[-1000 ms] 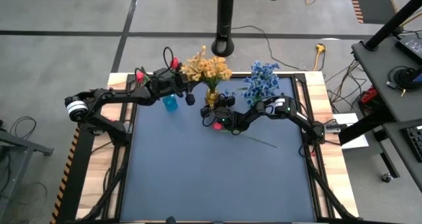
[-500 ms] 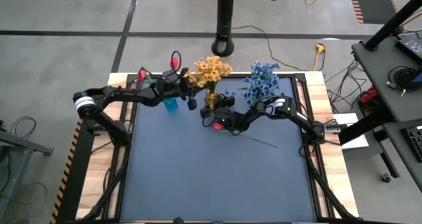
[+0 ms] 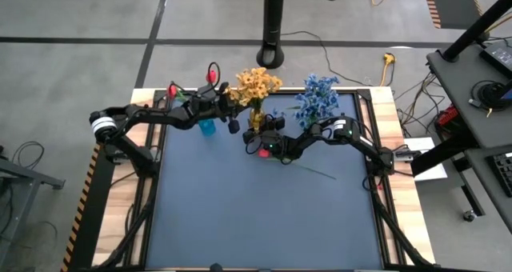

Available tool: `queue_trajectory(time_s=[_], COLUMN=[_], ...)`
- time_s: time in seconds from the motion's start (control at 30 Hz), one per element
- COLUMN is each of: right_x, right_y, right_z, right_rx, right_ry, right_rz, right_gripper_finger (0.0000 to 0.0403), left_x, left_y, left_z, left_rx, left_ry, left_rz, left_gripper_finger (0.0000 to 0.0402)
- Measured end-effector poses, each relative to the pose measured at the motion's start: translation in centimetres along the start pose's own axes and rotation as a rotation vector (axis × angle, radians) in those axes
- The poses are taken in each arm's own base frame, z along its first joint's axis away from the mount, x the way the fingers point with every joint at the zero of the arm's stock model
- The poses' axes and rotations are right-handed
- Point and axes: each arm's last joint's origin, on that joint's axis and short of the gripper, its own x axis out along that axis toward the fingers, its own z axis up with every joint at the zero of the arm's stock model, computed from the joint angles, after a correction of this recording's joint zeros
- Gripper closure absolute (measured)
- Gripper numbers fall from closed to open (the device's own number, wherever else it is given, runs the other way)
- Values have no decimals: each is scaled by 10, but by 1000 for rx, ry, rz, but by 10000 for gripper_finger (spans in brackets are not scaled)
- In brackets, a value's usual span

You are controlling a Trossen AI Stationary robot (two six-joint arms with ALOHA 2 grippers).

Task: Sort flowers into vase by color
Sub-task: Put the yellow flowers into the yellow vase, then put the bottom red tulip into the blue vase

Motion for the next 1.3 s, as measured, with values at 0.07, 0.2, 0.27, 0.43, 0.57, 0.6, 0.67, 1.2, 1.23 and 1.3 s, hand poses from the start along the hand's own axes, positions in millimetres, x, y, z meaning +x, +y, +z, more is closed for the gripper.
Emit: queue_trajectory(time_s=[0.07,0.2,0.27,0.43,0.57,0.6,0.67,1.2,1.23,1.3], right_x=[0,0,0,0,0,0,0,0,0,0], right_y=[0,0,0,0,0,0,0,0,0,0], right_z=[0,0,0,0,0,0,0,0,0,0], right_rx=[1,-7,-8,-8,-8,-8,-8,-10,-11,-12], right_ry=[0,0,0,0,0,0,0,2,2,3], right_rz=[0,0,0,0,0,1,2,-1,-1,-1], right_gripper_finger=[99,99,98,98,92,89,84,70,69,67], left_x=[0,-1,-3,-10,-20,-22,-26,-43,-44,-46], left_y=[1,1,0,1,2,2,1,-4,-4,-4], left_z=[0,-4,-2,5,13,14,15,19,19,20], left_rx=[-7,-16,-16,-17,-21,-22,-27,-66,-67,-67], left_ry=[20,73,77,79,96,106,126,221,224,225], left_rz=[23,38,36,36,46,44,38,3,2,2], left_gripper_finger=[395,372,353,295,253,245,232,217,217,217])
